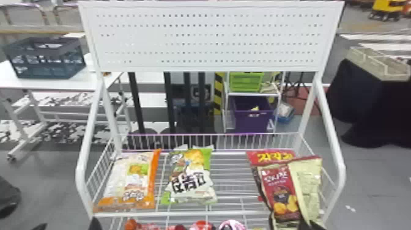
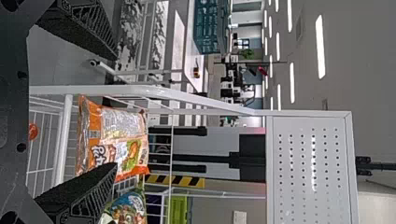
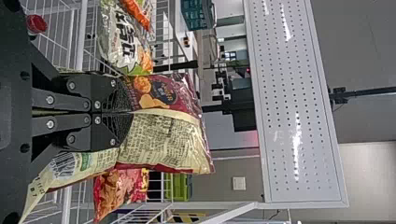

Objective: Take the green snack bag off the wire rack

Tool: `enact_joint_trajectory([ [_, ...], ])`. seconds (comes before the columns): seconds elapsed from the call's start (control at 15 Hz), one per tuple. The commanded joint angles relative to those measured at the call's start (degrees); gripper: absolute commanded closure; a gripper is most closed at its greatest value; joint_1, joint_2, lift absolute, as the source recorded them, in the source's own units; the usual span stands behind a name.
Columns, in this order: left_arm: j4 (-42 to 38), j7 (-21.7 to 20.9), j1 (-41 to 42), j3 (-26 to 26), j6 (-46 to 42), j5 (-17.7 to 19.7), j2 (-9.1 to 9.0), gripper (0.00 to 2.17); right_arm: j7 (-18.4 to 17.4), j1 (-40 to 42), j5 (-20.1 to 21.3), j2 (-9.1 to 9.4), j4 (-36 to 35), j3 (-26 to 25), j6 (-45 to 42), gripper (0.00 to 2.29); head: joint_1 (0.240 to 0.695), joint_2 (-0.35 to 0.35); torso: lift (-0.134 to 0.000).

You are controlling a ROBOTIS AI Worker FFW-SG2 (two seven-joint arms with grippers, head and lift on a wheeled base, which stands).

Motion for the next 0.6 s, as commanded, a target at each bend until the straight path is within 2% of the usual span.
enact_joint_trajectory([
  [0.0,0.00,0.00,-0.07,-0.10,-0.14,0.00,0.00,0.08,0.00,0.40,0.12,0.09,-0.47,0.00,0.00,2.24,0.499,0.000,0.000],
  [0.53,-1.14,0.00,0.73,-0.10,-0.31,-0.09,0.00,0.08,0.09,1.72,0.21,-0.08,-1.61,-0.35,-0.18,2.24,0.499,0.000,0.000],
])
